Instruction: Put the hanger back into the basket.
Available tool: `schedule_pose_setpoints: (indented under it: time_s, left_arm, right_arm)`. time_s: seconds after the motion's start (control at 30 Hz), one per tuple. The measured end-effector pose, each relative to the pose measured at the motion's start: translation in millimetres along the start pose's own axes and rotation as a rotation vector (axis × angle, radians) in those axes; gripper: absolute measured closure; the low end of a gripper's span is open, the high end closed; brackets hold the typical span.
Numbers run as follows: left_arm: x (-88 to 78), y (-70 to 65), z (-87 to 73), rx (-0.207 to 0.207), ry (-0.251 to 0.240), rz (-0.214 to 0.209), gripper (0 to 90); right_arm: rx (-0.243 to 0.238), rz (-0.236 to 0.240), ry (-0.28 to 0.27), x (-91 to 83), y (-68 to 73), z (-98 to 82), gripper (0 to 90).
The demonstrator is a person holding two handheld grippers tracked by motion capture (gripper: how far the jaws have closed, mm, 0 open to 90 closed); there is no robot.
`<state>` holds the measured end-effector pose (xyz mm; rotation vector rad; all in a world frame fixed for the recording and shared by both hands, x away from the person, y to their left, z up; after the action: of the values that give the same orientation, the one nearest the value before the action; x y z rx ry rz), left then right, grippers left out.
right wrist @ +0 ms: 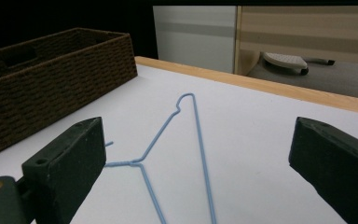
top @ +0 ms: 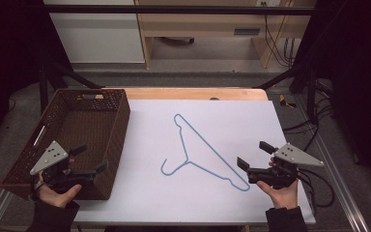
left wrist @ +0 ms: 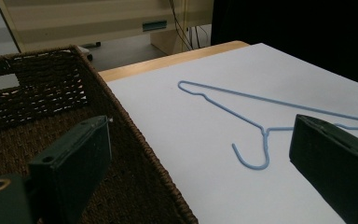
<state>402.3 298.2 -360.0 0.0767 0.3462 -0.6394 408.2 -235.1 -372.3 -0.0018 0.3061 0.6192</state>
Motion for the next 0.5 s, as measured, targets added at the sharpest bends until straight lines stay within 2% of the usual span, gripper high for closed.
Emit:
schedule_pose_setpoints:
  time_s: [0.4,0.5]
  left_arm:
    - [0.7,-1.0,-0.7,0.007,-0.002,-0.003,6.0]
    - [0.9,-1.2,-1.0,0.010,0.001,-0.004,6.1]
  right_arm:
    - [0.007,0.008,0.047,9.6,1.9,-0.5,5.2]
    - [-0.007,0.006,0.065,13.9,3.8,0.2,5.6]
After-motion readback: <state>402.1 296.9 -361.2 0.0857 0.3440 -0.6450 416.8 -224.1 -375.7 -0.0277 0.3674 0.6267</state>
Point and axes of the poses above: each handheld gripper's, and its own axes: x roughly forward along the jaws, z roughly out of its top, y roughly to its left, the point moved 1 cm from there along x, roughly forward along the jaws
